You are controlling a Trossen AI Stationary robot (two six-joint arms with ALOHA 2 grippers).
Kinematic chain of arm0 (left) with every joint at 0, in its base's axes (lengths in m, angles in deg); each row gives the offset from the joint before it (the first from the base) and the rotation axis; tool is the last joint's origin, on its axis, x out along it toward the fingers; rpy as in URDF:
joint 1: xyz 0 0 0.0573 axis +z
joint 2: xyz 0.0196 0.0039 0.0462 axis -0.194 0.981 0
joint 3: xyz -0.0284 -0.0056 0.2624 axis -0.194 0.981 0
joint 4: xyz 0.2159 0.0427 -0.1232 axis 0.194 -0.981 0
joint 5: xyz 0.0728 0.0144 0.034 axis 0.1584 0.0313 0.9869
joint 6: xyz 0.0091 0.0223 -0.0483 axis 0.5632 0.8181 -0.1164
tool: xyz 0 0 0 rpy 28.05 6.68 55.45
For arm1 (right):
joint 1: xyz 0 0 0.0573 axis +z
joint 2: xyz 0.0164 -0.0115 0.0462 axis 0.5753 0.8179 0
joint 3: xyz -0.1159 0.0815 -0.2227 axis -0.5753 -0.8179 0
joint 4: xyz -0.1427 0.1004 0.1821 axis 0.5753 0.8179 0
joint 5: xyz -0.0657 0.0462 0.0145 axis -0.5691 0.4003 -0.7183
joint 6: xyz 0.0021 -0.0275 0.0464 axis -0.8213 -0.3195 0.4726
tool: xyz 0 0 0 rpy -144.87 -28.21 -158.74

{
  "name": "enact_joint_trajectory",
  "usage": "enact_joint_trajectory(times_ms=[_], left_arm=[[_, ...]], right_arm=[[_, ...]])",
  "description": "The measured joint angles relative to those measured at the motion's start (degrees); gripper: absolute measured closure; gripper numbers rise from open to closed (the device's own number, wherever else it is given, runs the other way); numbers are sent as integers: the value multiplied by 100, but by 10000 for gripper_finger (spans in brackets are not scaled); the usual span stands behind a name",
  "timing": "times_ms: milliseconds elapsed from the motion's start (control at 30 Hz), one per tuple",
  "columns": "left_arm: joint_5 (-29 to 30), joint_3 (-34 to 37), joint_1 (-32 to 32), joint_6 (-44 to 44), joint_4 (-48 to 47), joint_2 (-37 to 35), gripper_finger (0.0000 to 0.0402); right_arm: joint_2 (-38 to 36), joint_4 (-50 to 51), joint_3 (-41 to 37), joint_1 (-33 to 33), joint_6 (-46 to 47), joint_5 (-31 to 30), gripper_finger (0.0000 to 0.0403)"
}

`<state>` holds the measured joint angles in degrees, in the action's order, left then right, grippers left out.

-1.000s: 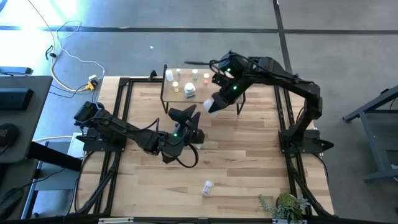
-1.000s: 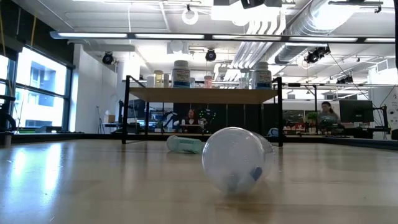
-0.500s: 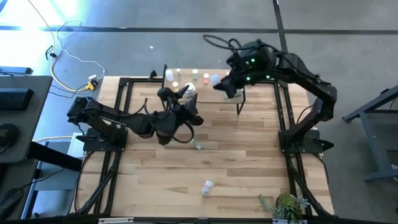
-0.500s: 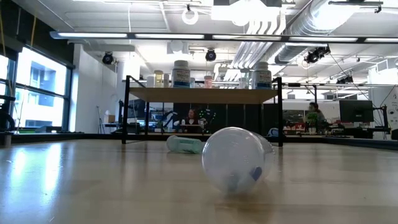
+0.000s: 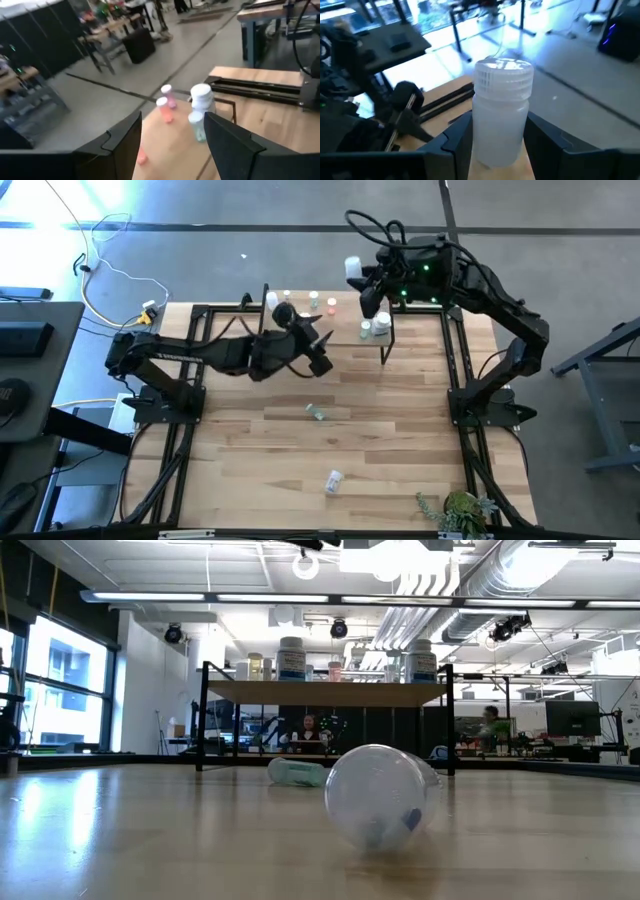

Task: Pick and place medicine bottles onto shelf by color
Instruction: Put the white pill bottle on the shelf

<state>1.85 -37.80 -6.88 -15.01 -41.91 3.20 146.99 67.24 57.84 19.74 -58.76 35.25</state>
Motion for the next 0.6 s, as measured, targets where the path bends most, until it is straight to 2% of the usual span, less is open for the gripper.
enact_joint_trajectory(times_ms=[200, 467, 600], left_arm=[[-810, -6, 477, -267, -441, -226, 198], [-3183, -13, 1123, -727, -676, -512, 198], [-3784, -2, 1335, -719, -888, -668, 198]], right_arm=[[0, -334, 0, 0, -436, -491, 263], [-1, -265, 0, 2, -686, -707, 263], [11, -54, 0, 4, -606, -855, 263]])
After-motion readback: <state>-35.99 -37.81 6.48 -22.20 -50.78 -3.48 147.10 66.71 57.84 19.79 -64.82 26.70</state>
